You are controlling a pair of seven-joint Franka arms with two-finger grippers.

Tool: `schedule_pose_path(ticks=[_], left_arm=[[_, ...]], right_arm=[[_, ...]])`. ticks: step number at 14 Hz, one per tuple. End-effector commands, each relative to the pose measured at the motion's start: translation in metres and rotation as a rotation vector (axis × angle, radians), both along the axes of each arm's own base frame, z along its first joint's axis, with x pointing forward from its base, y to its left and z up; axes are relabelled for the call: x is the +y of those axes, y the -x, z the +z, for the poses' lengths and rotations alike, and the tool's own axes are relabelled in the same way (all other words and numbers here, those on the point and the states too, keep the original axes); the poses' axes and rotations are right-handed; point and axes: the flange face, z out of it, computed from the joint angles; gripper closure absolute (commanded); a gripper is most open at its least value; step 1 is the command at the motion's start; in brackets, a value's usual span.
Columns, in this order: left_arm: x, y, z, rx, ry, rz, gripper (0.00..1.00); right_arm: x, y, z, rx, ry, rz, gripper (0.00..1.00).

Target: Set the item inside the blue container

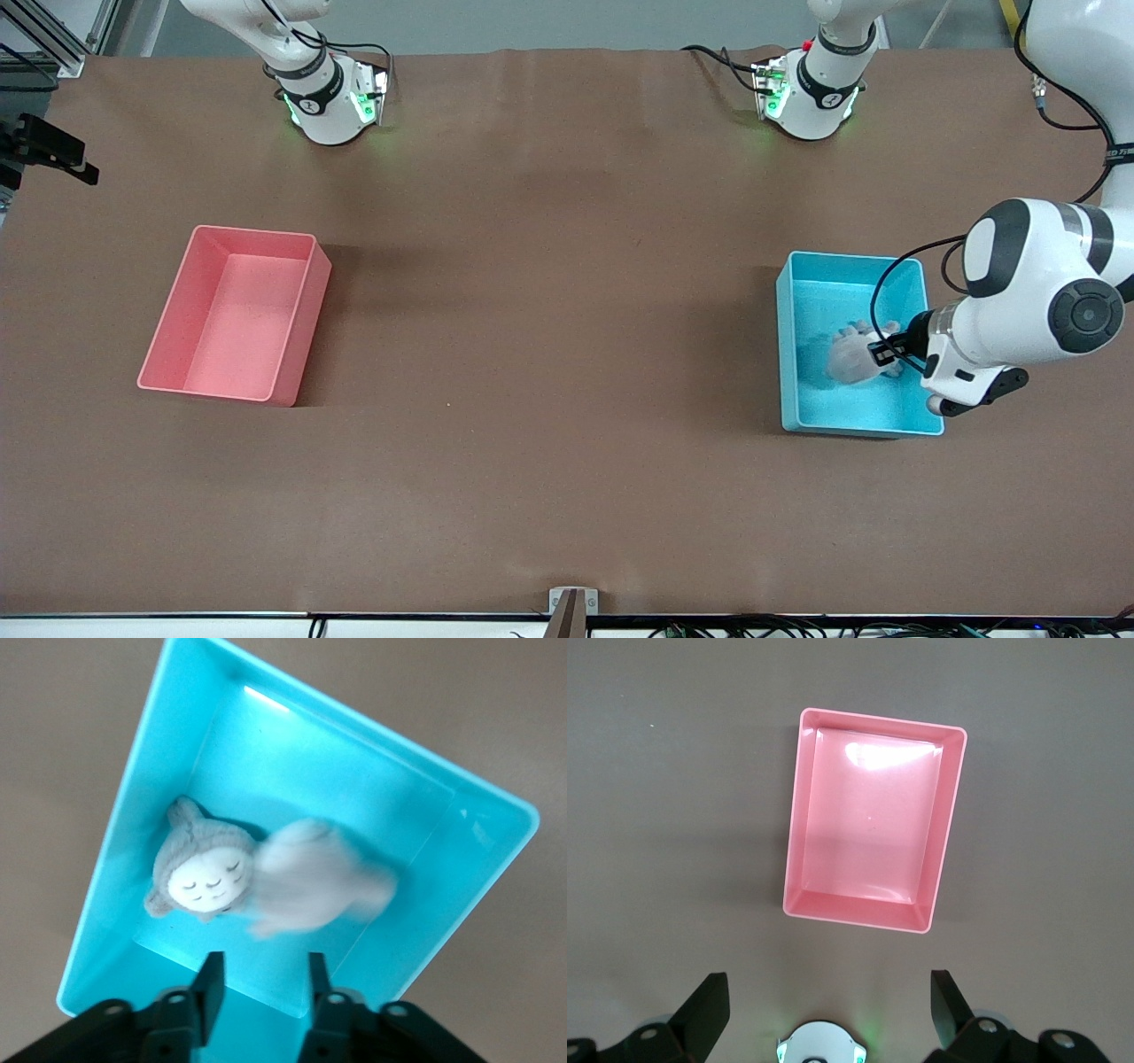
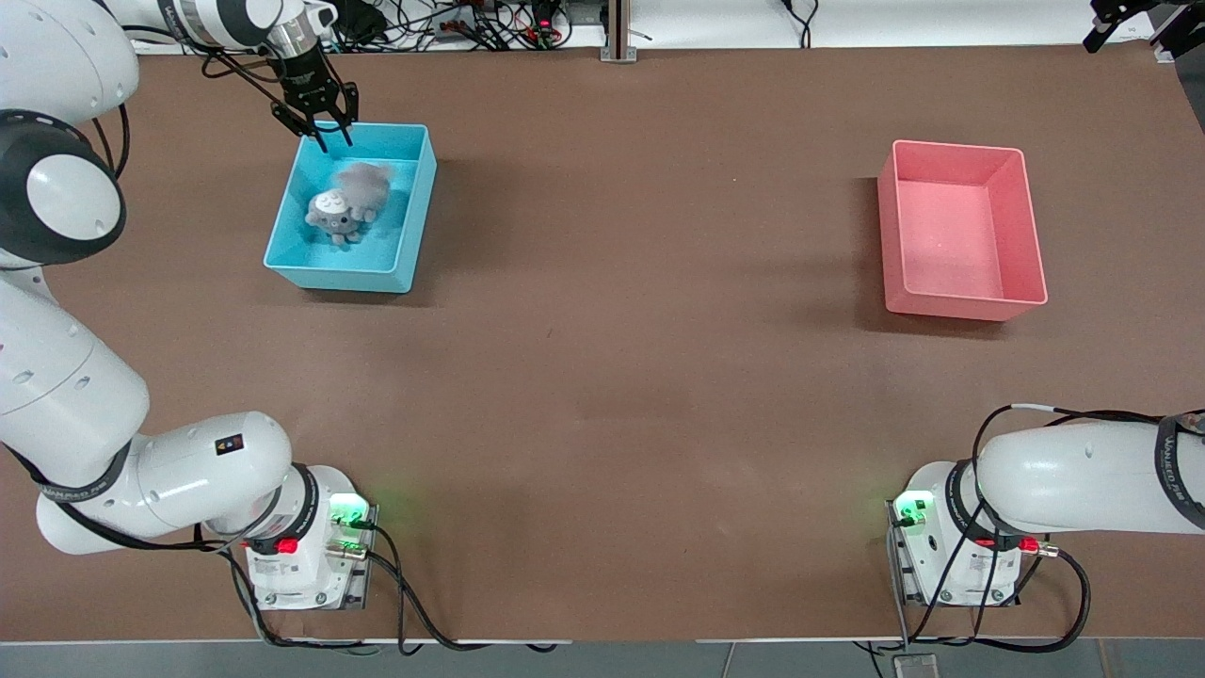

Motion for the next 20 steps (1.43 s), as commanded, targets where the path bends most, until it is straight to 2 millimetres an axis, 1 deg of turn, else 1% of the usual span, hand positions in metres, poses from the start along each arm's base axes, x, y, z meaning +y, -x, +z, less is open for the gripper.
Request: schedule_pose_path(ticks=[1,4,5,6,7,8,9,11,13,15,17,18,19,20], left_arm=[[-0.009,0.005,0.07,-0.099,-0.048,-0.009,0.0],[0.001,-0.006,0.139,-0.156,-0.047,-0.011,0.0],[0.004,-0.007,0.161,-0.173,-0.042,-0.038,0.0],[0.004,-0.007,0.18,-0.188,-0.033,-0.079,0.0],[0.005,-0.004,0.195,-0.195,-0.027,-0.123,0.0],[0.004,0.003,0.21,-0.203,-0.037,-0.161,0.0],[0.001,0.007,0.219,-0.215,-0.039,-0.187,0.0],[-0.004,0.023,0.249,-0.246,-0.059,-0.228,0.0],[-0.018,0.035,0.255,-0.21,-0.061,-0.31,0.0],[-0.027,0.046,0.271,-0.228,-0.066,-0.34,0.0],[-0.039,0.059,0.274,-0.187,-0.074,-0.396,0.0],[-0.037,0.064,0.277,-0.176,-0.082,-0.411,0.0],[-0.033,0.069,0.277,-0.168,-0.054,-0.414,0.0],[-0.024,0.077,0.275,-0.161,-0.022,-0.414,0.0]], right_arm=[[0.003,0.009,0.022,-0.005,-0.01,-0.003,0.0],[0.005,0.008,0.02,-0.002,0.001,0.005,0.0],[0.009,0.007,0.02,-0.003,0.002,0.013,0.0],[0.008,0.007,0.02,-0.005,0.002,0.012,0.0],[0.007,0.007,0.02,-0.004,0.004,0.01,0.0],[0.008,0.006,0.02,-0.008,0.004,0.013,0.0],[0.007,0.006,0.02,-0.007,0.007,0.013,0.0],[0.006,0.006,0.02,-0.007,0.018,0.011,0.0],[0.005,0.006,0.021,-0.014,0.023,0.007,0.0],[0.005,0.005,0.021,-0.018,0.027,0.005,0.0],[0.005,0.005,0.021,-0.018,0.029,0.005,0.0],[0.005,0.005,0.02,-0.017,0.027,0.005,0.0],[0.004,0.005,0.02,-0.017,0.027,0.002,0.0],[0.004,0.005,0.02,-0.015,0.027,0.002,0.0]])
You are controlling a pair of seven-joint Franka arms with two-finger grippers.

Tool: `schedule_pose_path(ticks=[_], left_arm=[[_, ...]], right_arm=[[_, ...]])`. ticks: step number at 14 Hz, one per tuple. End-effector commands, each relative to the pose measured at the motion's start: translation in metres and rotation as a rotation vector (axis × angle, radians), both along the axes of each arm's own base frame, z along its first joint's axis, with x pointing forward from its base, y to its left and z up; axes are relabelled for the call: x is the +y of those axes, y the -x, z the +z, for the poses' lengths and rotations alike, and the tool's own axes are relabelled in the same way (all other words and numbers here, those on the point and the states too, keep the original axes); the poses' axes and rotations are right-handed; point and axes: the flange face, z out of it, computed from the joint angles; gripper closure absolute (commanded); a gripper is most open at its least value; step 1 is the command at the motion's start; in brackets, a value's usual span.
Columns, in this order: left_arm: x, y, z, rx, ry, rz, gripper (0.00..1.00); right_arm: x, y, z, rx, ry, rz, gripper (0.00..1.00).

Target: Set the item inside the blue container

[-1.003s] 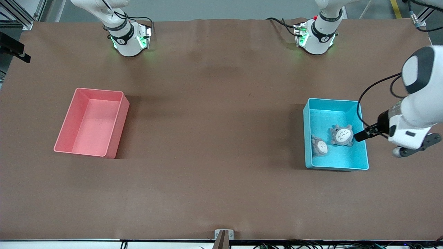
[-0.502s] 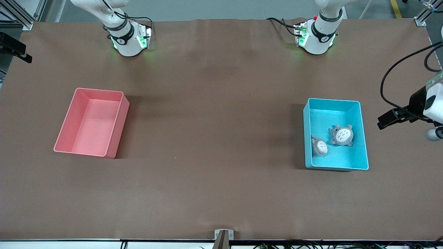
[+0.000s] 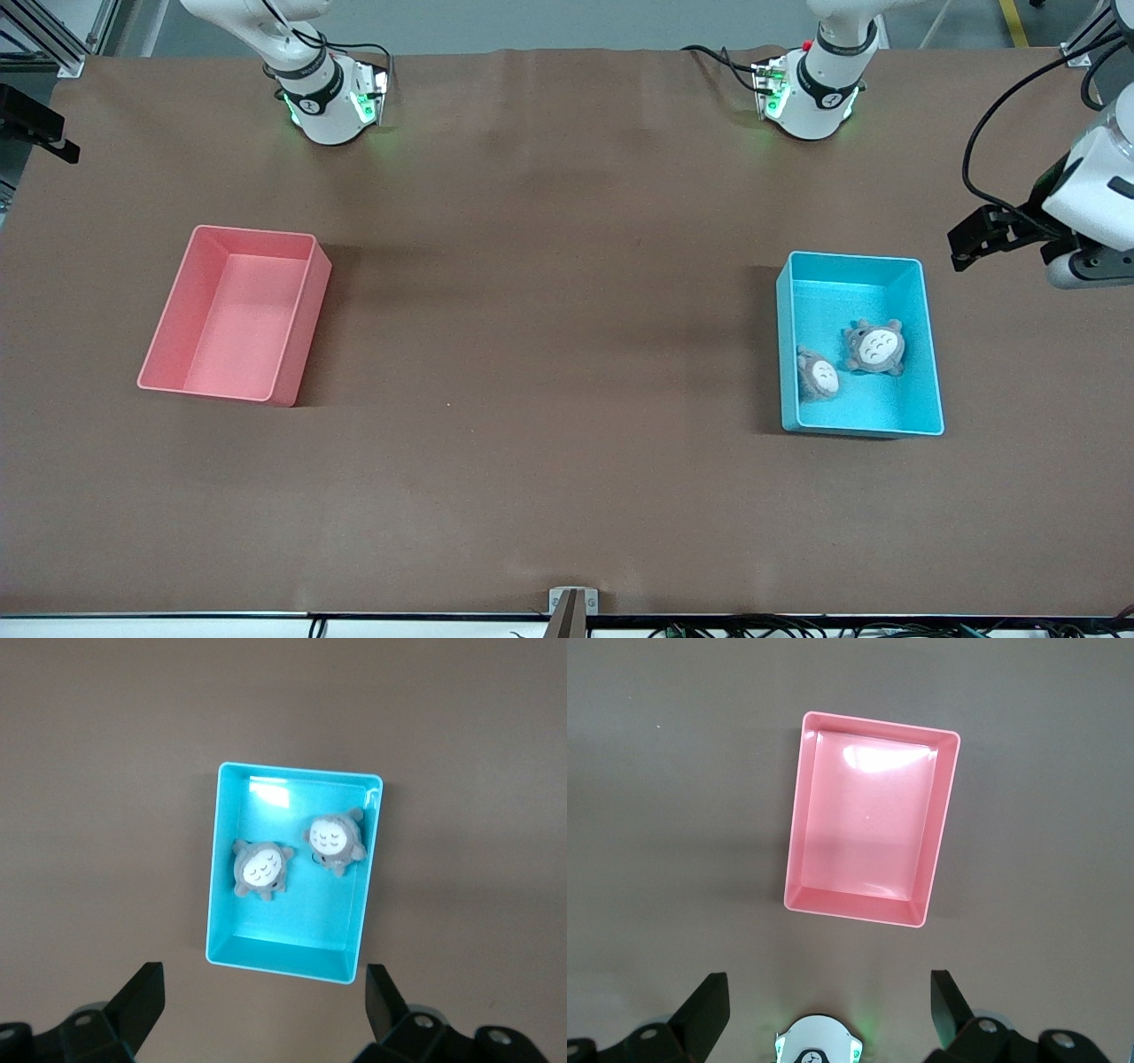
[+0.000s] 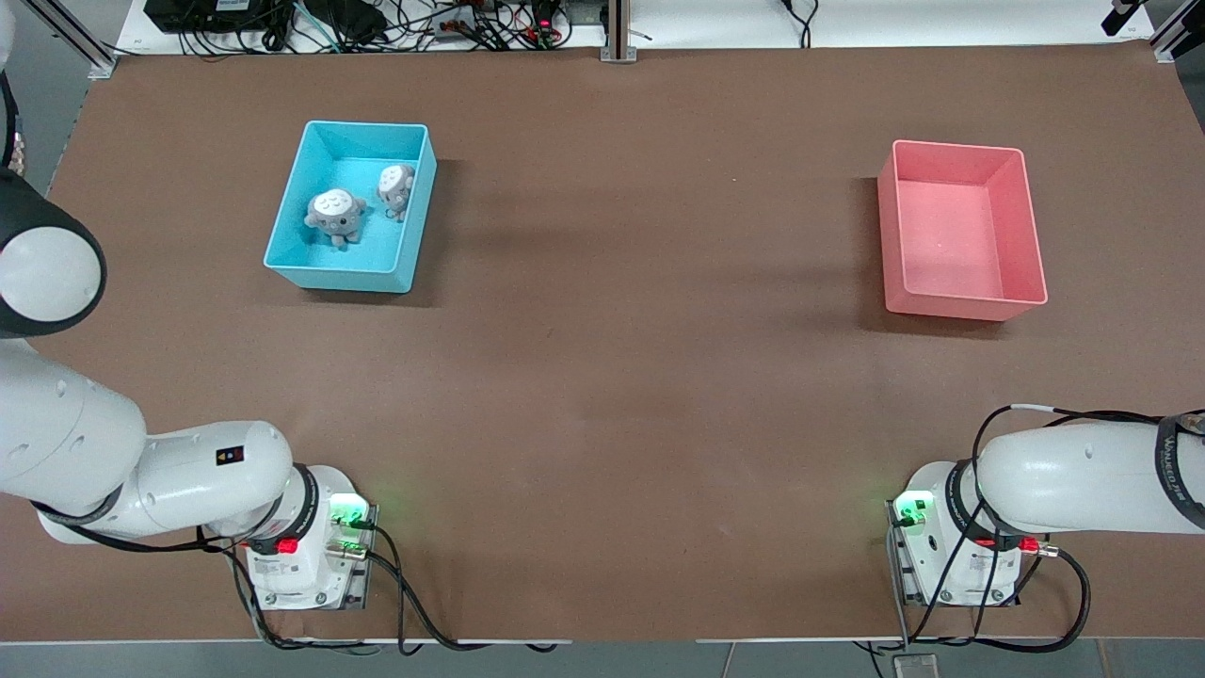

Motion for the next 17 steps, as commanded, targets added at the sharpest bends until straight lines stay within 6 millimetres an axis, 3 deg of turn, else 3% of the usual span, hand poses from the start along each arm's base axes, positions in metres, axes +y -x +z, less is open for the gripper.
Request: schedule_pose_path(ticks=[1,9,17], left_arm=[[0.016,0.026,-0.002,0.038,0.045,-0.032,0.0],[0.018,0.072,-0.007,0.062,0.048,-0.005,0.0],[0.022,0.07,-0.004,0.054,0.043,-0.007,0.0]], right_arm=[[-0.001,0.002,0.001,-0.003,0.015,-0.007,0.0],[-0.002,0.002,0.001,-0.005,0.015,-0.009,0.0],[-0.001,0.001,0.001,-0.006,0.016,-0.006,0.0]])
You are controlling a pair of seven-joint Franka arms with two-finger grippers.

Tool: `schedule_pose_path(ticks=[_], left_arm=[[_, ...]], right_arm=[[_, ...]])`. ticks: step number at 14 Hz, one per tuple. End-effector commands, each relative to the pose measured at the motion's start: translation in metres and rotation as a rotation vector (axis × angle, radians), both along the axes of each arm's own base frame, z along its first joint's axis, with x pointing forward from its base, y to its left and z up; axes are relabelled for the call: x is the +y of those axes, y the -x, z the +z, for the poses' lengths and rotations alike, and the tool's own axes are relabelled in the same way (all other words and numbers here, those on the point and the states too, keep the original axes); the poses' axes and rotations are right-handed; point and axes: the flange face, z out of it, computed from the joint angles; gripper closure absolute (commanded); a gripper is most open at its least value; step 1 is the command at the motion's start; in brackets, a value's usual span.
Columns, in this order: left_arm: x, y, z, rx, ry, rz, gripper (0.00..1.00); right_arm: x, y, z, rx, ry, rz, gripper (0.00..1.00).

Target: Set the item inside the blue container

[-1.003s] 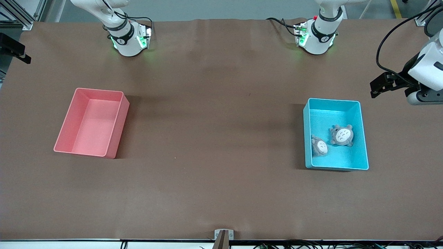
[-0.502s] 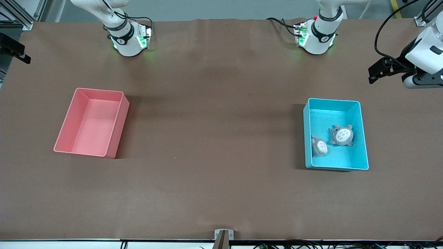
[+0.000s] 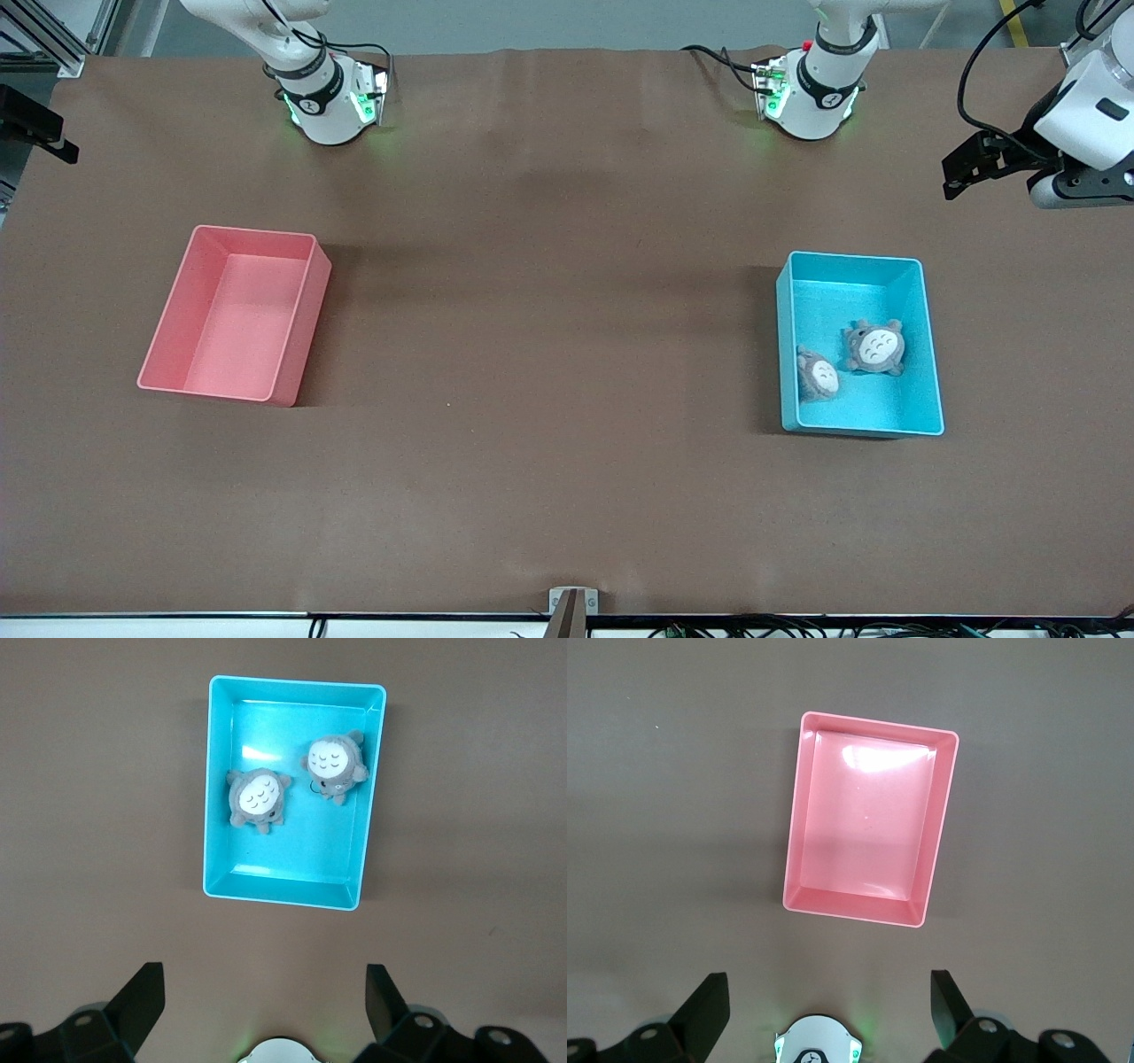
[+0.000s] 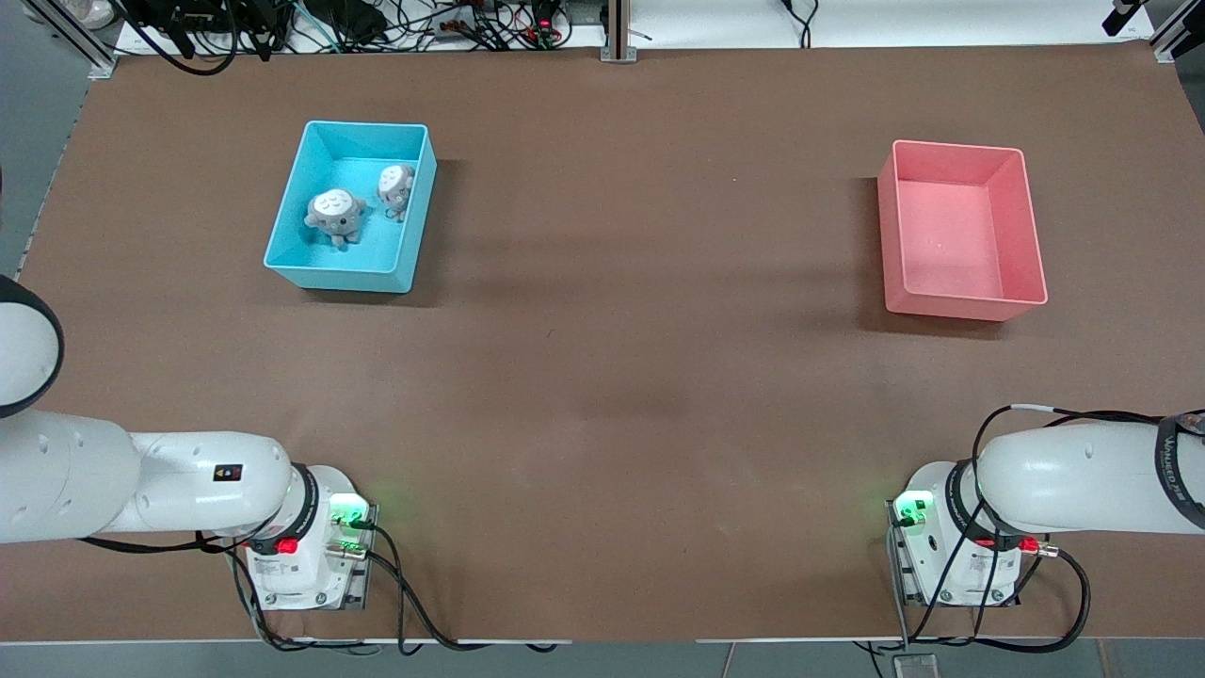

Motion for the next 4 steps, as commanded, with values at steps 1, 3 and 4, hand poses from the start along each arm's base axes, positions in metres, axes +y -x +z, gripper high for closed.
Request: schedule_pose_path(ticks=[1,3,4], left_arm=[[0.0026,0.002,0.0032,-0.011,0.013,0.004,0.0],[0.0033,-0.0044,0.0065,-0.018,0.017,0.005,0.0],[0.0041,-0.0068,0.0074,-0.02,0.018,0.011,0.0]], right_arm=[[0.0,0.0013,0.0014,-0.007,0.015,-0.004,0.0],[0.0,0.0012,0.0007,-0.006,0.015,-0.004,0.0],[-0.0007,0.0013,0.0007,-0.006,0.015,-0.004,0.0]])
